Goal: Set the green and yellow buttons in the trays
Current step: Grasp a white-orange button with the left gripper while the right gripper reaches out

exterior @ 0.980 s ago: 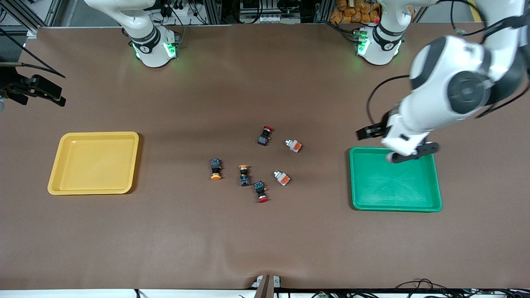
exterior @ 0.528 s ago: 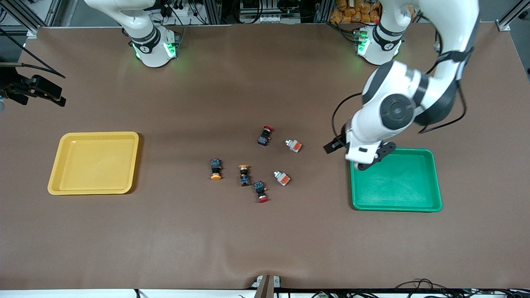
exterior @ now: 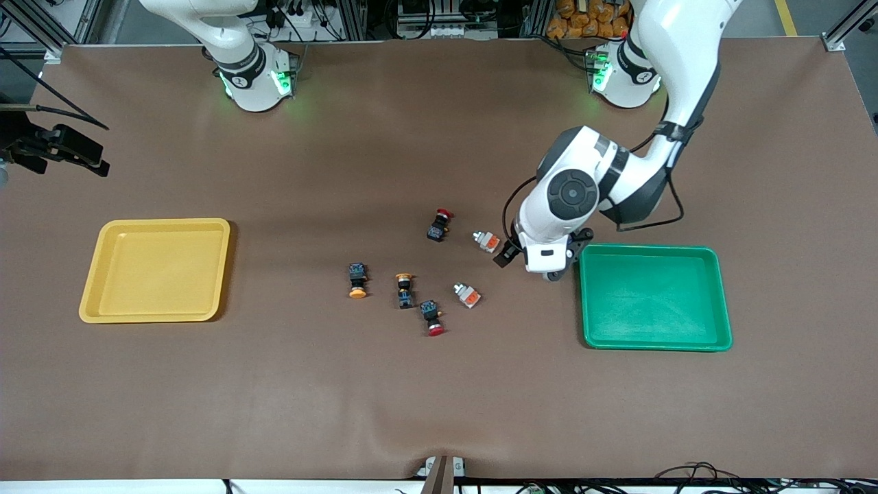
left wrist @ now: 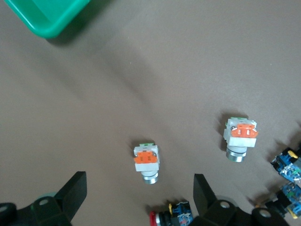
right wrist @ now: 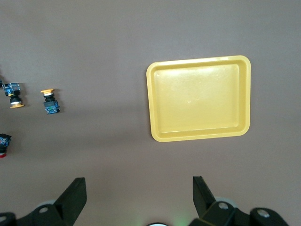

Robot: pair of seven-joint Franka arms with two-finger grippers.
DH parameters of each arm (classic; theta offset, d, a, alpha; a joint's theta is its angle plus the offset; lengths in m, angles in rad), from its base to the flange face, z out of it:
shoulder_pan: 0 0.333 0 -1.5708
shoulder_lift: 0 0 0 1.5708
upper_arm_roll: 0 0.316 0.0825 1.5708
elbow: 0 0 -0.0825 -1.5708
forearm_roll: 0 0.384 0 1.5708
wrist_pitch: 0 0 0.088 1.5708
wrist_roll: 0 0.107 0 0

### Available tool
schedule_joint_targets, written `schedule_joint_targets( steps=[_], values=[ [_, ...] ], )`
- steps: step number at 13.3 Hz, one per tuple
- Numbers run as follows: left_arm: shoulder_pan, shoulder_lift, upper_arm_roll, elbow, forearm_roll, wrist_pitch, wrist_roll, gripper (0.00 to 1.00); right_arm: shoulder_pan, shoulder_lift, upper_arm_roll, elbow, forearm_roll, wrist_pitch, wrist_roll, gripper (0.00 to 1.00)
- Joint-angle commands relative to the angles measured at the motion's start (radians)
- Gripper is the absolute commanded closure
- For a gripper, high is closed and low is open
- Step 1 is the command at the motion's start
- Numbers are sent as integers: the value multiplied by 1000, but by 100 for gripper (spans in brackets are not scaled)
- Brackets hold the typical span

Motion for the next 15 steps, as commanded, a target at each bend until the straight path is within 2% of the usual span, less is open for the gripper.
schedule_joint_targets(
  steps=[1,5,9,11,15],
  values=[
    [-11,-24,4,-40,25,50,-74,0,-4,4,6,12,3,-28,15,0],
    [-54,-12,4,-95,25,149,-136,0,-5,5,5,12,3,-28,15,0],
    [-99,44,7,-92,28,231,-195,0,4,7,6,12,1,-26,14,0],
    [-114,74,7,-83,69,254,-242,0,19,21,8,12,3,-25,15,0],
    [-153,147,11,-46,104,292,-319,0,80,148,8,21,1,34,0,0]
  ],
)
